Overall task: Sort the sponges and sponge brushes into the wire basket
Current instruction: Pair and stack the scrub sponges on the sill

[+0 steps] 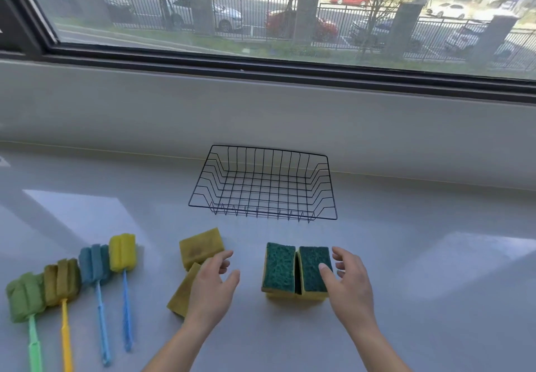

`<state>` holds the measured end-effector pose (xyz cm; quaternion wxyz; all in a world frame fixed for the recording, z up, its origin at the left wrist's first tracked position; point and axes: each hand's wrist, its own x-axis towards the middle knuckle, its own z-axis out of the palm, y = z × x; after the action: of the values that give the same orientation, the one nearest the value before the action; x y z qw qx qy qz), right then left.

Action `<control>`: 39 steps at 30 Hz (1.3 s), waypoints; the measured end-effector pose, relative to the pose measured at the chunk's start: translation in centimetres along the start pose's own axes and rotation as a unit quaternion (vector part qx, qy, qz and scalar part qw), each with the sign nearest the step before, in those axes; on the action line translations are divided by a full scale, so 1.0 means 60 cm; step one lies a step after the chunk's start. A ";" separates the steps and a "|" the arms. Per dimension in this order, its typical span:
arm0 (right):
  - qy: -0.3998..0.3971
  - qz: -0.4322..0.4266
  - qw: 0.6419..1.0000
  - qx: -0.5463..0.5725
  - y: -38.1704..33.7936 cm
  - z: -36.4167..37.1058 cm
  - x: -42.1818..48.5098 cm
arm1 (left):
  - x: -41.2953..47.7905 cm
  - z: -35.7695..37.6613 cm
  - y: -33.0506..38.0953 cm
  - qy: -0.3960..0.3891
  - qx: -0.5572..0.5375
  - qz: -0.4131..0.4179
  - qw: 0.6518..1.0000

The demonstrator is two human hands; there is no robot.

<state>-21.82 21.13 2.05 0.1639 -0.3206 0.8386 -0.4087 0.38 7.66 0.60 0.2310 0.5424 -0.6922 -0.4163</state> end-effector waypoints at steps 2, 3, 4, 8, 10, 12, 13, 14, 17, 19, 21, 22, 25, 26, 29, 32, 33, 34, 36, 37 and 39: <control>0.006 -0.039 0.999 -0.020 -0.018 0.007 -0.004 | 0.000 -0.019 -0.013 0.022 0.029 0.009 0.999; 0.002 -0.057 0.998 -0.031 -0.027 0.012 -0.006 | 0.000 -0.028 -0.020 0.032 0.046 0.011 0.998; -0.004 -0.075 0.996 -0.039 -0.036 0.018 -0.008 | 0.000 -0.036 -0.028 0.042 0.074 0.015 0.996; -0.050 -0.134 0.987 -0.067 -0.074 0.051 -0.012 | -0.006 -0.062 -0.068 0.077 0.252 0.039 0.964; -0.088 -0.159 0.980 -0.081 -0.093 0.075 -0.011 | -0.012 -0.070 -0.085 0.069 0.321 0.034 0.944; -0.139 -0.185 0.967 -0.103 -0.113 0.105 -0.007 | -0.017 -0.075 -0.096 0.036 0.364 0.017 0.931; -0.167 -0.198 0.959 -0.115 -0.123 0.122 -0.004 | -0.018 -0.077 -0.101 0.017 0.376 0.008 0.926; -0.194 -0.209 0.950 -0.125 -0.134 0.140 -0.001 | -0.018 -0.078 -0.105 0.001 0.384 0.002 0.924; -0.248 -0.231 0.931 -0.134 -0.166 0.198 0.012 | -0.018 -0.078 -0.110 -0.025 0.374 -0.007 0.927; -0.277 -0.249 0.914 -0.159 -0.185 0.238 0.024 | -0.018 -0.080 -0.115 -0.021 0.312 -0.031 0.949; -0.303 -0.276 0.888 -0.211 -0.197 0.273 0.040 | -0.021 -0.089 -0.122 -0.022 0.199 -0.072 0.977; -0.310 -0.292 0.871 -0.244 -0.201 0.288 0.048 | -0.023 -0.095 -0.127 -0.024 0.134 -0.088 0.987; -0.320 -0.321 0.828 -0.331 -0.200 0.320 0.065 | -0.027 -0.111 -0.138 -0.012 -0.034 -0.132 0.991; -0.325 -0.321 0.820 -0.346 -0.198 0.328 0.068 | -0.027 -0.114 -0.142 0.001 -0.077 -0.157 0.985; -0.314 -0.320 0.817 -0.363 -0.193 0.340 0.075 | -0.022 -0.117 -0.151 0.051 -0.152 -0.238 0.958; -0.265 -0.340 0.817 -0.382 -0.193 0.344 0.077 | -0.023 -0.117 -0.149 0.079 -0.116 -0.256 0.956; -0.258 -0.333 0.822 -0.383 -0.193 0.344 0.077 | -0.024 -0.118 -0.146 0.086 -0.101 -0.253 0.958; -0.258 -0.314 0.833 -0.375 -0.196 0.343 0.076 | -0.024 -0.118 -0.144 0.088 -0.089 -0.251 0.960; -0.269 -0.261 0.863 -0.340 -0.207 0.335 0.072 | -0.021 -0.117 -0.143 0.078 -0.072 -0.249 0.963; -0.272 -0.231 0.880 -0.312 -0.214 0.328 0.070 | -0.020 -0.116 -0.142 0.070 -0.066 -0.248 0.964; -0.285 -0.116 0.935 -0.174 -0.232 0.308 0.062 | -0.018 -0.116 -0.143 0.060 -0.057 -0.241 0.967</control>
<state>-9.04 1.48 1.67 0.2891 -0.5422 0.7718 -0.1638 10.86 5.88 -2.52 0.1955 0.7031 -0.5011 -0.4651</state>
